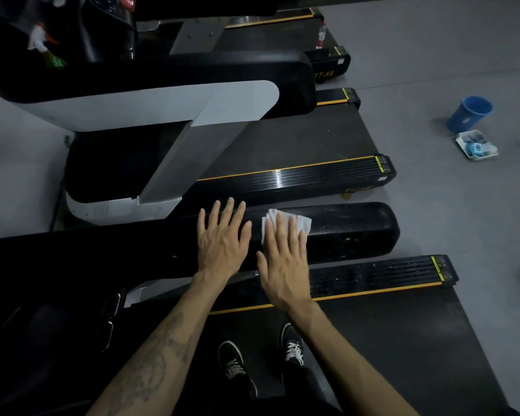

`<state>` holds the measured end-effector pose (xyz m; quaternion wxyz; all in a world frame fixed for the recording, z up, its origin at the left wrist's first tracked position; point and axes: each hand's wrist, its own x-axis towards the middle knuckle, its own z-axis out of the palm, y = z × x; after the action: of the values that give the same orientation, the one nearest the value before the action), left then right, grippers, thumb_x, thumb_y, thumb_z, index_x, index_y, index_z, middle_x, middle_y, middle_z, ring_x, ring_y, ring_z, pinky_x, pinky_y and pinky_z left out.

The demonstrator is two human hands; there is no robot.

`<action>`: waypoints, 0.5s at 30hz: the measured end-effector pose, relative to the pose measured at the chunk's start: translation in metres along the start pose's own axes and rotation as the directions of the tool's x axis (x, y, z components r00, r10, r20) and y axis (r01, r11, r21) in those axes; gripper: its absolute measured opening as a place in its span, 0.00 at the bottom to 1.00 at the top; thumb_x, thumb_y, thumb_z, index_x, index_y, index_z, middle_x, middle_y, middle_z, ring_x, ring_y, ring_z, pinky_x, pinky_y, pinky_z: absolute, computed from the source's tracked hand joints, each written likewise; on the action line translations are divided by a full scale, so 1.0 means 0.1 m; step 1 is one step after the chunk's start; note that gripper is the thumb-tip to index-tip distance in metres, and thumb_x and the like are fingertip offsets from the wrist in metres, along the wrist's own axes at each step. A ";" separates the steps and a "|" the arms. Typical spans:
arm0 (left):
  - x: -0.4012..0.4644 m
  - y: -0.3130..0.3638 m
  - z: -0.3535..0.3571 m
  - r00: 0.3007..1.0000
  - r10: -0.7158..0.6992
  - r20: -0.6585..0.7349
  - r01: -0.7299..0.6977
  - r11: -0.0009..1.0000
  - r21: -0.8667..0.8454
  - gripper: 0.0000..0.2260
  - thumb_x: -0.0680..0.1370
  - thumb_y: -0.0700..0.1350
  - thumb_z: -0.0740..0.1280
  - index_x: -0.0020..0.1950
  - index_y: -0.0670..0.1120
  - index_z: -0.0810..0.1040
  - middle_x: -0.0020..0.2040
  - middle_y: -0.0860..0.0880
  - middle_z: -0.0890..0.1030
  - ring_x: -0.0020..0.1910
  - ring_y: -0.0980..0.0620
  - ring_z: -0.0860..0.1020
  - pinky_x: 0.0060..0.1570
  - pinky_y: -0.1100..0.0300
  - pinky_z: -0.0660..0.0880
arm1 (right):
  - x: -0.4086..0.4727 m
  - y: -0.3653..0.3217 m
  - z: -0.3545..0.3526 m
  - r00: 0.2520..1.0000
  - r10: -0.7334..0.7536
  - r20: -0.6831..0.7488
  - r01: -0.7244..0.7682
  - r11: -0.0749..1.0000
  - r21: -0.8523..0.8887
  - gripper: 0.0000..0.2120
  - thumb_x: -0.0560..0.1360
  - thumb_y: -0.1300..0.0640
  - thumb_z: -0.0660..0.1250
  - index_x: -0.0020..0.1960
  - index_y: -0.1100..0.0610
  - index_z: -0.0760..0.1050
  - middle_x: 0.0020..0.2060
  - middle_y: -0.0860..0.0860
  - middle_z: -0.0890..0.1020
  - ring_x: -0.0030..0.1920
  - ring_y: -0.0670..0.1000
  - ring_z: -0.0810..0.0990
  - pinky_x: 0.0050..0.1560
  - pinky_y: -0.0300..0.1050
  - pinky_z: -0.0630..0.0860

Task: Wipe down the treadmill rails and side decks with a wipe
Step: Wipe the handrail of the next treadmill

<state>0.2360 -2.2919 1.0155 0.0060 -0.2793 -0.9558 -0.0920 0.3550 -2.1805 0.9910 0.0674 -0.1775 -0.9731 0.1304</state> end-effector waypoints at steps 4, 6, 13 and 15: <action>-0.01 -0.01 0.00 1.000 0.011 0.000 -0.011 1.000 -0.003 0.29 0.85 0.60 0.43 0.81 0.51 0.65 0.80 0.47 0.66 0.81 0.43 0.61 0.79 0.39 0.54 | 0.13 0.18 -0.06 0.991 -0.133 0.011 0.133 0.990 -0.049 0.29 0.85 0.45 0.45 0.85 0.52 0.49 0.84 0.54 0.49 0.83 0.56 0.44 0.81 0.62 0.51; -0.01 -0.01 0.00 1.000 0.012 -0.003 -0.012 1.000 -0.004 0.29 0.85 0.60 0.44 0.81 0.51 0.65 0.80 0.46 0.66 0.81 0.43 0.61 0.79 0.39 0.54 | 0.14 0.32 -0.09 0.992 -0.124 0.007 0.124 0.990 -0.064 0.29 0.86 0.45 0.45 0.85 0.51 0.49 0.84 0.52 0.50 0.83 0.54 0.46 0.81 0.62 0.52; -0.02 0.02 0.02 1.000 -0.017 0.007 0.017 1.000 -0.015 0.29 0.84 0.61 0.43 0.81 0.52 0.64 0.81 0.47 0.64 0.82 0.43 0.59 0.80 0.39 0.51 | -0.08 0.14 0.01 0.999 -0.030 0.019 0.030 0.999 -0.014 0.34 0.85 0.38 0.46 0.85 0.55 0.48 0.84 0.57 0.46 0.83 0.60 0.40 0.82 0.62 0.44; -0.01 0.03 0.02 0.999 -0.021 0.026 0.022 1.000 -0.020 0.30 0.83 0.62 0.41 0.82 0.52 0.62 0.82 0.47 0.62 0.82 0.44 0.57 0.80 0.39 0.50 | 0.01 0.15 -0.02 0.995 -0.100 0.028 0.101 0.994 -0.032 0.33 0.86 0.38 0.44 0.85 0.54 0.49 0.84 0.56 0.46 0.83 0.59 0.41 0.81 0.63 0.46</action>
<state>0.2385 -2.2897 1.0136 -0.0101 -0.2702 -0.9577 -0.0983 0.3595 -2.1660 0.9883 0.0578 -0.1276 -0.9836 0.1131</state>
